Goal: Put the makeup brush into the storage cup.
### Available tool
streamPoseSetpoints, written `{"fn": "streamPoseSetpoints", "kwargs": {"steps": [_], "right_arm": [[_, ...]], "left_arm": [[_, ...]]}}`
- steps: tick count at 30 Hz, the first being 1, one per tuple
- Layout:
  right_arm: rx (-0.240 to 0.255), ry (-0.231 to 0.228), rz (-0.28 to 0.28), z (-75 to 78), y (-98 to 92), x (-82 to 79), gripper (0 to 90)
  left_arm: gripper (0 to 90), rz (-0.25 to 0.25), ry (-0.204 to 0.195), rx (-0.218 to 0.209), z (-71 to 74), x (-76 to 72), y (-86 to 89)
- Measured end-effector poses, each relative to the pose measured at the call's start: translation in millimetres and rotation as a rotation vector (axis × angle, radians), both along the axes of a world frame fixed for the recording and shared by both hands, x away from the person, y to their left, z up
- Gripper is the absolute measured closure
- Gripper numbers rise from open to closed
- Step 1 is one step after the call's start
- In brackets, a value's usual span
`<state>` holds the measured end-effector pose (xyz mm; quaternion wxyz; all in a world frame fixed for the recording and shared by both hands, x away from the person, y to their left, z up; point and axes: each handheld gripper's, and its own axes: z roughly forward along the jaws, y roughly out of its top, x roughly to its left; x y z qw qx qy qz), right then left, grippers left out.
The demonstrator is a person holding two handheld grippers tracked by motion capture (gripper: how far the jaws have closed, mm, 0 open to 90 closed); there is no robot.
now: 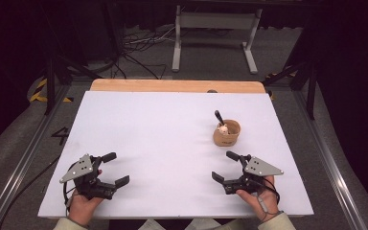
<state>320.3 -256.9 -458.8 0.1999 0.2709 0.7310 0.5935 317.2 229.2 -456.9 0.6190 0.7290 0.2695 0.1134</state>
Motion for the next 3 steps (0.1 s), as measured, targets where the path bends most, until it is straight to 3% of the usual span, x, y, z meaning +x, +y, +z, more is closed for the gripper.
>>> {"fn": "streamPoseSetpoints", "kwargs": {"steps": [3], "right_arm": [[-0.013,0.021,0.001,0.6,0.7,-0.7,13.4]], "left_arm": [[0.3,0.0,-0.001,0.002,0.1,-0.3,0.2]]}}
